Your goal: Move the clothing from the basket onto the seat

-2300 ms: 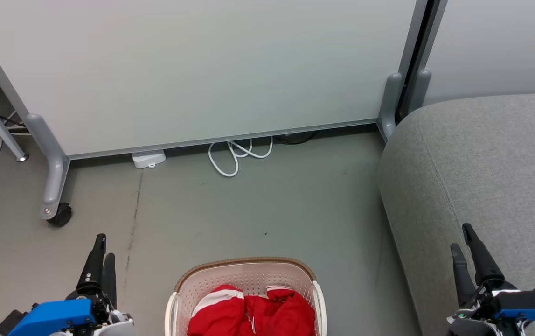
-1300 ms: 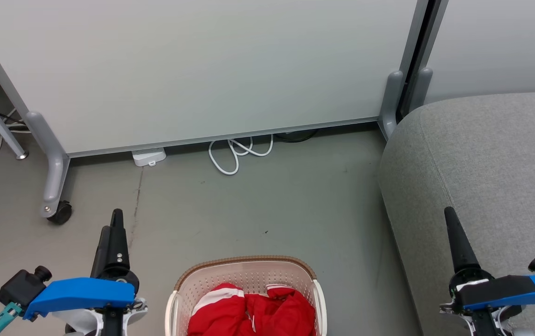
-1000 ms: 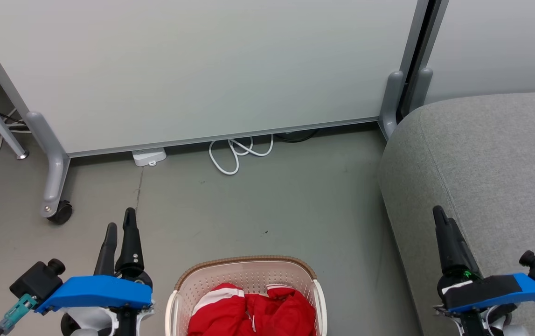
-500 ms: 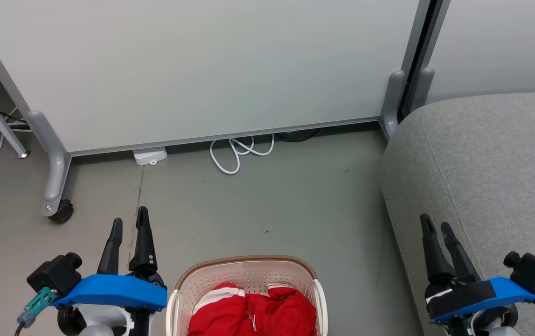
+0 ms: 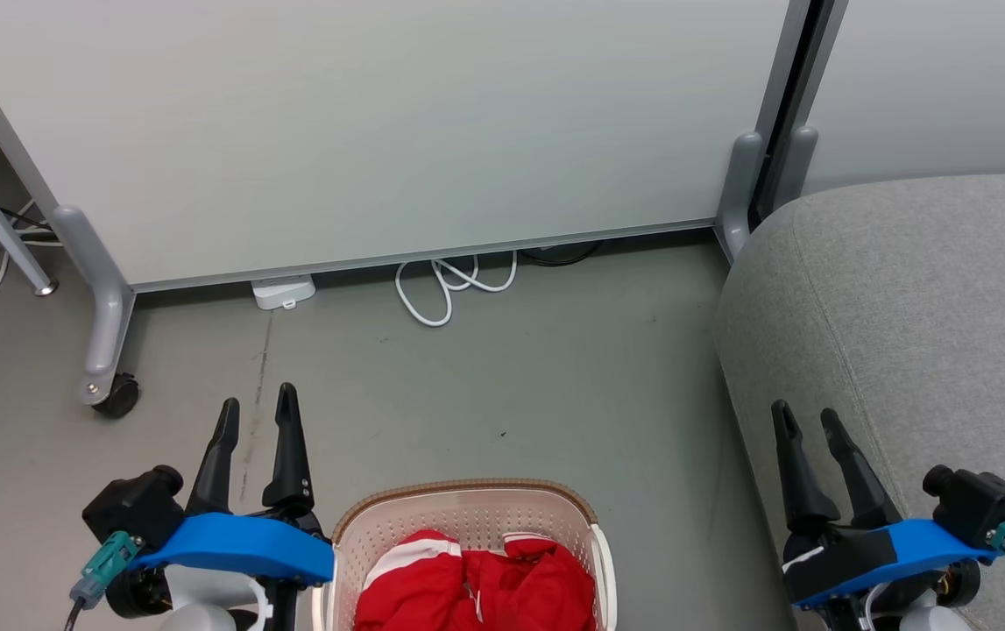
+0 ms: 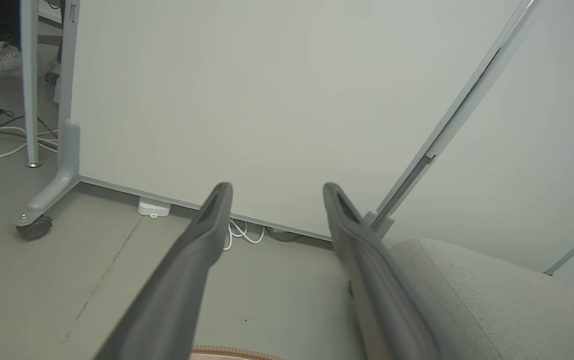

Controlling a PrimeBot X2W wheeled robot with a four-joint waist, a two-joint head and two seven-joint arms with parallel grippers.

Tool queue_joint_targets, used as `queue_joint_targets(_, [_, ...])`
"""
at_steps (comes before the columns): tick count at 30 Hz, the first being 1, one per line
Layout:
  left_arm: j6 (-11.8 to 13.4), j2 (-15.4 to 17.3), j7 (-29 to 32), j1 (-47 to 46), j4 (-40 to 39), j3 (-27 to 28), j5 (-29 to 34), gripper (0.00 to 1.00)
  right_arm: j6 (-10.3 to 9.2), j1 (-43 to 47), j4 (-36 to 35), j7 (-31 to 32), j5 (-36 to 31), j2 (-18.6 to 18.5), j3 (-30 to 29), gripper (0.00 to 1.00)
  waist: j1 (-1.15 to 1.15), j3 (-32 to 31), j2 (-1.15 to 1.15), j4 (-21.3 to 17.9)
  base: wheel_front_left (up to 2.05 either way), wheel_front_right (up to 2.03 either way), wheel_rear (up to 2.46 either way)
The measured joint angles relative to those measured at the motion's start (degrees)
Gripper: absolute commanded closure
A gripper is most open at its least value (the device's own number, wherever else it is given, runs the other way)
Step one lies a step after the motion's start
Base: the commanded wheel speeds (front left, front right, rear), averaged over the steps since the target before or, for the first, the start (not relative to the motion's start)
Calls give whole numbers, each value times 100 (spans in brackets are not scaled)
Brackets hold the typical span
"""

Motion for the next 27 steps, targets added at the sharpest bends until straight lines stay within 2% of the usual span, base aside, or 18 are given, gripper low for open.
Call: queue_joint_targets(27, [57,13,-356,-64,31,-248,1446,0,1,-69,74,-349,-1536,-4,116,0,0,6,0,24,0,0,0])
